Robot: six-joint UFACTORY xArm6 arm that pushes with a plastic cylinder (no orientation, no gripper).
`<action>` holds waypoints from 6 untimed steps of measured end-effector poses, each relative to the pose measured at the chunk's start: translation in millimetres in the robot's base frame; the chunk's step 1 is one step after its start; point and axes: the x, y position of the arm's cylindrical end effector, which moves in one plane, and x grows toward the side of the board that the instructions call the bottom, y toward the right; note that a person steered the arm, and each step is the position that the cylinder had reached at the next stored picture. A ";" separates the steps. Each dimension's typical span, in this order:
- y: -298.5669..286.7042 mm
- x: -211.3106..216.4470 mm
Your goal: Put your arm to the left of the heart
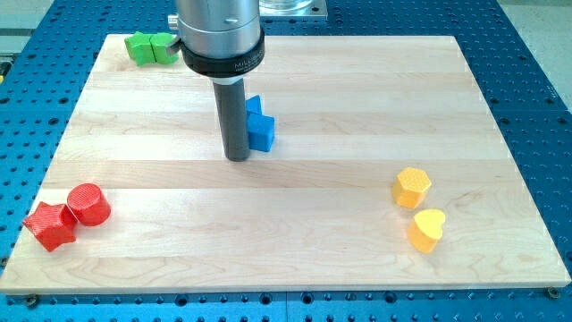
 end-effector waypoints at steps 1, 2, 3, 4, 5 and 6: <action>2.7 0.0; 9.8 0.0; 9.8 1.2; 11.4 28.8; 32.5 76.9; 66.9 114.6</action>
